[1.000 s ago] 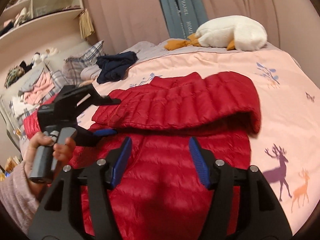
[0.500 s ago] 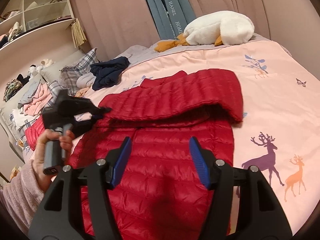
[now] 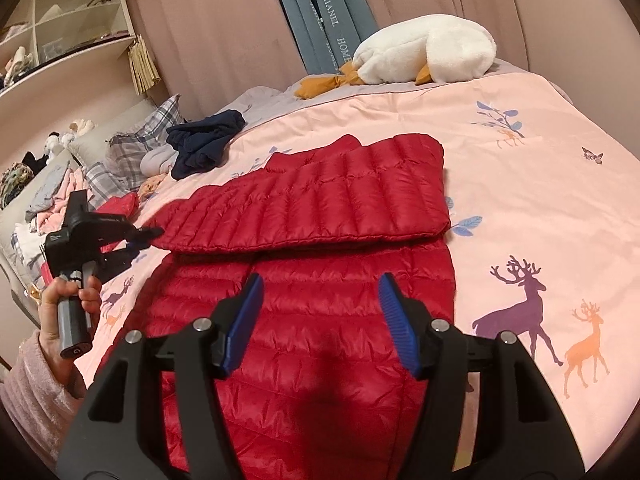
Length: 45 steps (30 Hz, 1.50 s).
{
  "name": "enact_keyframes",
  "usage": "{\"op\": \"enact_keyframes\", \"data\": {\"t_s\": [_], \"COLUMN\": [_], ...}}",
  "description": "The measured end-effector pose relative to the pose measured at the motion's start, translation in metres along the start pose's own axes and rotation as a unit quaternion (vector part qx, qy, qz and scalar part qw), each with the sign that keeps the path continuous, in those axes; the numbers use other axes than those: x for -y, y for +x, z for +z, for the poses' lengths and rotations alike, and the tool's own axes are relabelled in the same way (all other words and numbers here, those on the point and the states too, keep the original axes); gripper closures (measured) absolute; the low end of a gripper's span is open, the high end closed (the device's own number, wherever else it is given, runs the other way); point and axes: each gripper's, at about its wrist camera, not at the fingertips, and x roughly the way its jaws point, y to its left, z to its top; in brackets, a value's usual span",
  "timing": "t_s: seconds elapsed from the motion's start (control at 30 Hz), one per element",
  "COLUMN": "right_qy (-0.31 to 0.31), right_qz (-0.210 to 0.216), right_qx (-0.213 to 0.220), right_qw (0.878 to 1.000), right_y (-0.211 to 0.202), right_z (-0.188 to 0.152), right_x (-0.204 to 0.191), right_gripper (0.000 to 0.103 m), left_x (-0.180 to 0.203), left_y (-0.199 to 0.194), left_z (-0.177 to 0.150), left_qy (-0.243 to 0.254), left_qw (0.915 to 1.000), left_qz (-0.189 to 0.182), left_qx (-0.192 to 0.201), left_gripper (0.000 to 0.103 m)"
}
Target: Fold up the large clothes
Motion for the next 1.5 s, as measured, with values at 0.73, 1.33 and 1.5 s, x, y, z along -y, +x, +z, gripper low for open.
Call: {"op": "enact_keyframes", "data": {"t_s": [0.73,1.33,1.5], "right_qy": [-0.055,-0.074,-0.064], "right_qz": [-0.062,-0.140,-0.136], "right_qx": [-0.009,-0.115,-0.124], "right_qw": [0.997,0.981,0.981], "right_y": [0.044,0.189,0.190], "right_z": [0.057,0.069,0.076], "right_x": [0.001,0.016,0.017], "right_gripper": [0.047,0.053,0.054], "left_x": [0.056,0.076,0.076], "left_y": [0.001,0.096,0.099], "left_z": [-0.003,-0.035,-0.035], "left_qy": [0.199,0.343,0.345], "left_qw": [0.9735,0.9158,0.9147], "left_qz": [0.114,0.200,0.202], "left_qx": [0.001,-0.059,-0.061], "left_gripper": [0.070,0.069,0.069]}}
